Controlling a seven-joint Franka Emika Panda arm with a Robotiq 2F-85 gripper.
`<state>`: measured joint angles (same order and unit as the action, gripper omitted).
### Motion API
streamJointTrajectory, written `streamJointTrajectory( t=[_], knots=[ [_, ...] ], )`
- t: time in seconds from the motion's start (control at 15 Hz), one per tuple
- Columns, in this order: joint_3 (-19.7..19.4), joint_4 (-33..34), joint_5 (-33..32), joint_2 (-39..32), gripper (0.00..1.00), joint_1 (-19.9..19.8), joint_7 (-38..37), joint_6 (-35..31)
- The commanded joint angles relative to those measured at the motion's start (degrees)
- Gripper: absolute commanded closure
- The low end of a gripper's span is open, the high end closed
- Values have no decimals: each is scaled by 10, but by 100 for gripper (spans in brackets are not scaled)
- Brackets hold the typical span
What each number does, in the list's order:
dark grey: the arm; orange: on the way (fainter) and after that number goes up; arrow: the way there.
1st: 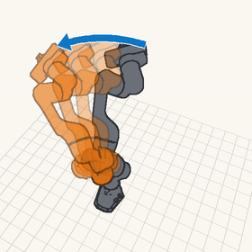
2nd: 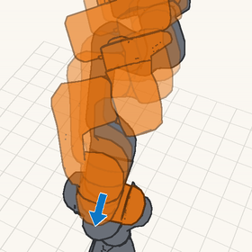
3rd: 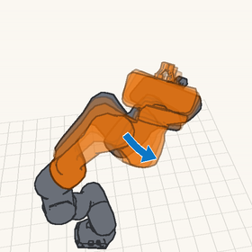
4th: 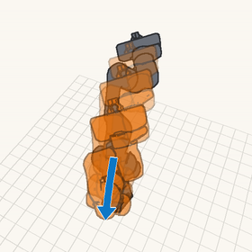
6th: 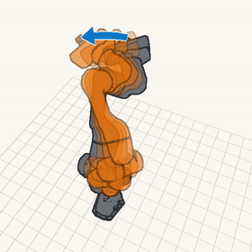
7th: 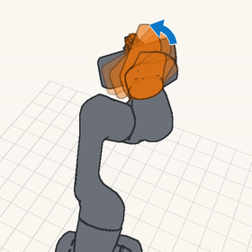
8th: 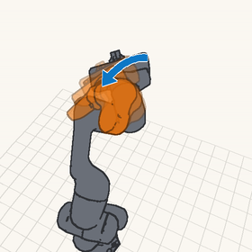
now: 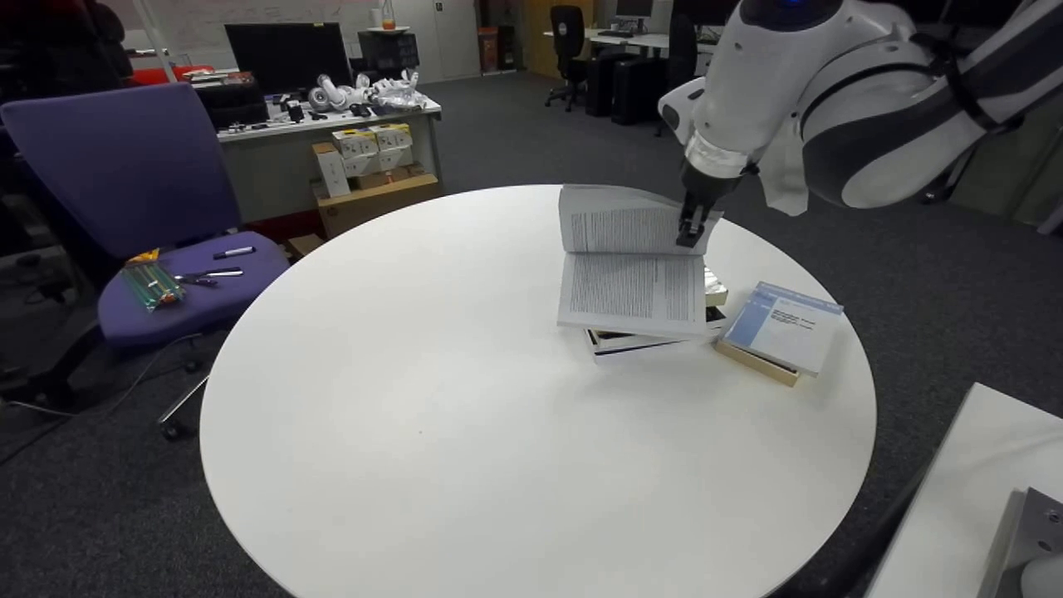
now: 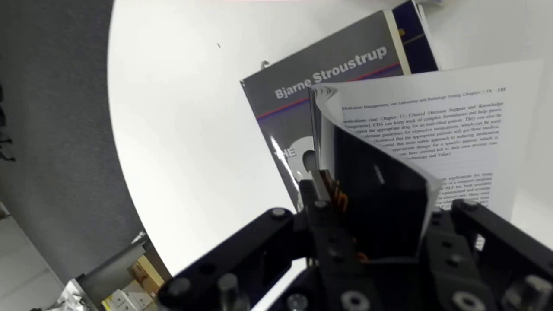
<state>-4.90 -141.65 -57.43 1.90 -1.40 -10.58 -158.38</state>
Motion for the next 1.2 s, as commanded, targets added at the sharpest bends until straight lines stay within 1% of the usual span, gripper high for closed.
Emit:
streamJointTrajectory(
  t=[0.0,0.07,0.13,0.2,0.27,0.33,0.4,0.47,0.53,0.6,0.67,0.73,0.87,0.93,1.0,1.07,1.13],
  knots=[
    [-14,-31,135,-20,97,-22,145,-129],
    [-17,-45,191,-41,97,-15,187,-156],
    [-1,-61,241,-60,97,-20,220,-177],
    [28,-76,291,-73,97,-33,248,-189],
    [76,-90,341,-80,97,-58,267,-190],
    [130,-91,390,-84,97,-90,273,-165],
    [169,-83,440,-75,97,-115,273,-129],
    [168,-68,488,-52,97,-113,274,-93],
    [159,-60,522,-27,97,-110,270,-68],
    [148,-57,524,0,97,-107,243,-49],
    [101,-50,525,19,97,-68,223,-35],
    [87,-48,511,41,97,-66,200,-20],
    [64,-39,426,71,97,-76,118,-2],
    [63,-31,362,86,97,-89,68,15],
    [91,-22,314,98,97,-127,34,36],
    [103,-9,262,102,97,-144,6,60],
    [105,1,210,100,97,-147,-14,82]
  ],
)
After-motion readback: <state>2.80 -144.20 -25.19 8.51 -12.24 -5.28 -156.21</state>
